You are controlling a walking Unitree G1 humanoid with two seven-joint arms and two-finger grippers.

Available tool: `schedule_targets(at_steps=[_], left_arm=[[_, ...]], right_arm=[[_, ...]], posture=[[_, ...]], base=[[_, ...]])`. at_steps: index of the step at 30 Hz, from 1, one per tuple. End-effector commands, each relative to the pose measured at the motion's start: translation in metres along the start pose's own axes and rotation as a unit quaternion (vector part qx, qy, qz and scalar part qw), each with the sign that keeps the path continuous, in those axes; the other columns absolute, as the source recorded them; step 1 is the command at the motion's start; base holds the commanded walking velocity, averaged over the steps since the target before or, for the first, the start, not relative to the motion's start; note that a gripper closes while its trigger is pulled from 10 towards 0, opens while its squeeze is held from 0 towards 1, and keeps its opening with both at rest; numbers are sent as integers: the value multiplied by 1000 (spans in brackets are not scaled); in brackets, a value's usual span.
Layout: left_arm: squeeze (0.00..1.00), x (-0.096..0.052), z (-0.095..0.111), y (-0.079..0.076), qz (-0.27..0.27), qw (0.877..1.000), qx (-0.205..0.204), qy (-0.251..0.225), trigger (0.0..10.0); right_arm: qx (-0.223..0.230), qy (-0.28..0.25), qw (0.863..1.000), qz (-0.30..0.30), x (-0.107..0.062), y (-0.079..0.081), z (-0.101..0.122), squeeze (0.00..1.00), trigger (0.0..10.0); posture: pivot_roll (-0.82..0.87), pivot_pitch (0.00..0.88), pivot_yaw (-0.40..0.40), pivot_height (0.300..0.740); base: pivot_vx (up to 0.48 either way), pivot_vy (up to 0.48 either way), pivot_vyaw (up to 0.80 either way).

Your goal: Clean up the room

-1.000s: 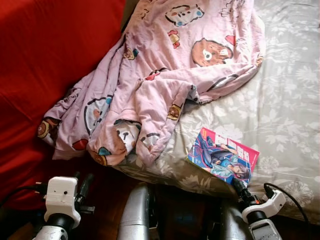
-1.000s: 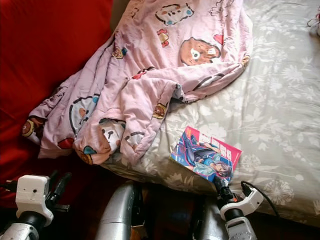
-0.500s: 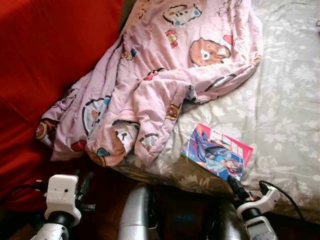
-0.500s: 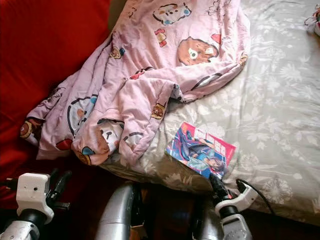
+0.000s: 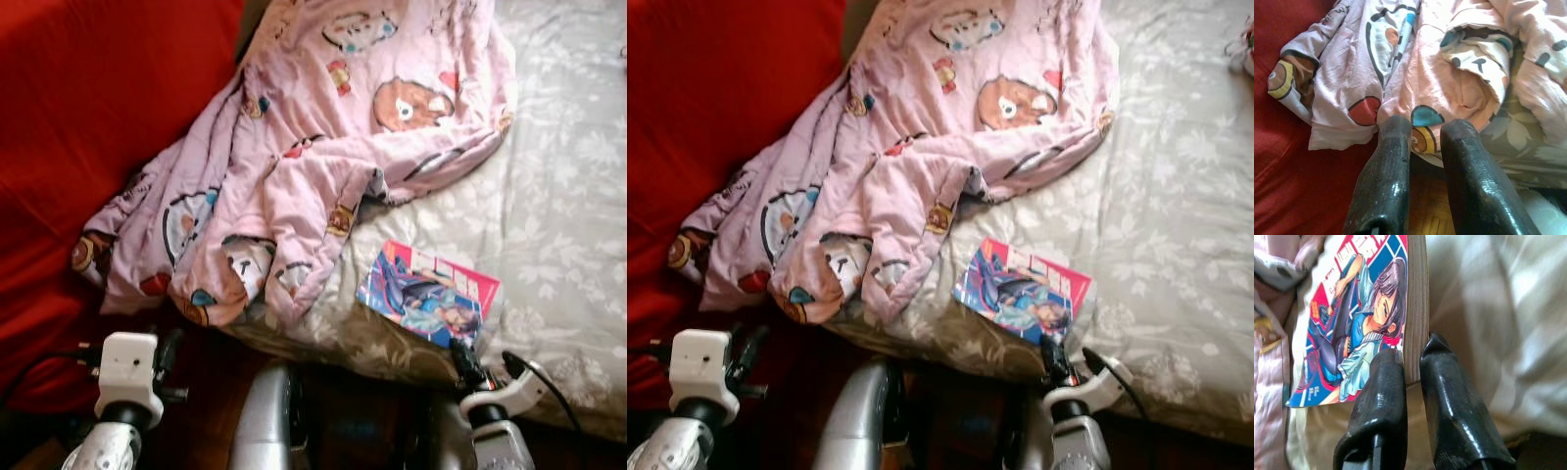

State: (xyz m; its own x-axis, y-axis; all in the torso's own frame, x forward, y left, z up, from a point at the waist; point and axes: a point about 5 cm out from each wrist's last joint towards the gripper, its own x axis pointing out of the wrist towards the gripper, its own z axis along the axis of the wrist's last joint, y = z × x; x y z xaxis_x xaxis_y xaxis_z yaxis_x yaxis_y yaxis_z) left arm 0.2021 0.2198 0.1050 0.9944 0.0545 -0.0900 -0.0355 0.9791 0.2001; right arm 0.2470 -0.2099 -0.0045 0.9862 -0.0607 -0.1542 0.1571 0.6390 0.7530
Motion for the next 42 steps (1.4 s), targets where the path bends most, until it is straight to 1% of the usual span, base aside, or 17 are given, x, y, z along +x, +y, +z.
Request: schedule_targets(at_steps=[1, 3, 4, 6, 8, 9, 10, 11, 14, 17, 19, 23, 27, 32, 36, 38, 42], left_arm=[[0, -1, -9, 2, 9, 1000, 3, 15, 10000], [0, 5, -12, 1, 12, 1000, 2, 13, 10000], [0, 9, -14, 0, 16, 1000, 0, 11, 10000], [0, 10, -16, 0, 18, 1000, 0, 11, 10000], [0, 16, -23, -2, 22, 1000, -3, 16, 10000], [0, 20, -30, -4, 25, 999, -7, 21, 10000], [0, 21, -33, -4, 25, 999, -11, 25, 10000], [0, 24, -38, -6, 26, 999, -19, 32, 10000], [0, 28, -49, -10, 24, 998, -43, 49, 10000], [0, 34, -63, -21, 8, 996, -59, 73, 10000], [0, 36, -66, -22, 8, 995, -60, 76, 10000], [0, 43, -83, -25, 12, 992, -77, 99, 10000], [0, 44, -98, -25, 15, 988, -88, 127, 10000], [0, 44, -112, -26, 13, 983, -92, 158, 10000], [0, 38, -128, -24, 15, 976, -92, 198, 10000], [0, 37, -130, -24, 16, 975, -93, 202, 10000], [0, 31, -142, -27, 12, 967, -87, 239, 10000]], right_arm=[[-4, -20, 1000, -16, -4, -3, 6, 0, 0], [-19, -29, 999, -16, -2, 0, 11, 0, 0], [-53, -28, 998, -7, -1, 5, 14, 0, 0], [-58, -29, 998, -4, -1, 8, 15, 0, 0], [-55, -25, 998, 2, 2, 11, 14, 0, 0], [-70, -19, 997, 4, 4, 12, 15, 0, 4863], [-82, -18, 996, 3, 5, 13, 16, 0, 10000], [-97, -17, 995, -3, 8, 14, 17, 0, 10000], [-116, -11, 993, -9, 13, 16, 19, 0, 10000], [-180, 2, 984, 17, 18, 26, 19, 0, 10000], [-184, -2, 983, 19, 19, 27, 20, 0, 10000], [-202, -5, 979, 14, 23, 29, 22, 0, 10000], [-235, 7, 972, 14, 23, 30, 18, 0, 10000], [-244, 13, 970, 11, 25, 30, 16, 0, 10000], [-260, 16, 965, 12, 30, 31, 18, 0, 10000], [-261, 16, 965, 12, 30, 31, 19, 0, 10000], [-280, 32, 959, 25, 34, 35, 16, 0, 10000]], posture=[[202, 189, 83, 618], [187, 158, 75, 618], [180, 143, 70, 618], [177, 136, 68, 618], [162, 89, 57, 618], [155, 64, 50, 618], [152, 57, 49, 618], [143, 37, 45, 618], [120, 8, 38, 618], [107, 0, 30, 623], [101, 0, 27, 627], [82, 0, 25, 656], [68, 0, 23, 680], [60, 0, 26, 699], [56, 0, 25, 728], [56, 0, 25, 733], [54, 0, 15, 740]], base=[[0, 0, 0], [0, 0, 0], [0, 0, 0], [0, 0, 0], [0, 0, 0], [0, 0, 0], [0, 0, 0], [0, 0, 0], [0, 0, 0], [0, 0, 0], [0, 0, 0], [0, 0, 0], [0, 0, 0], [0, 0, 0], [0, 0, 0], [0, 0, 0], [0, 0, 0]])
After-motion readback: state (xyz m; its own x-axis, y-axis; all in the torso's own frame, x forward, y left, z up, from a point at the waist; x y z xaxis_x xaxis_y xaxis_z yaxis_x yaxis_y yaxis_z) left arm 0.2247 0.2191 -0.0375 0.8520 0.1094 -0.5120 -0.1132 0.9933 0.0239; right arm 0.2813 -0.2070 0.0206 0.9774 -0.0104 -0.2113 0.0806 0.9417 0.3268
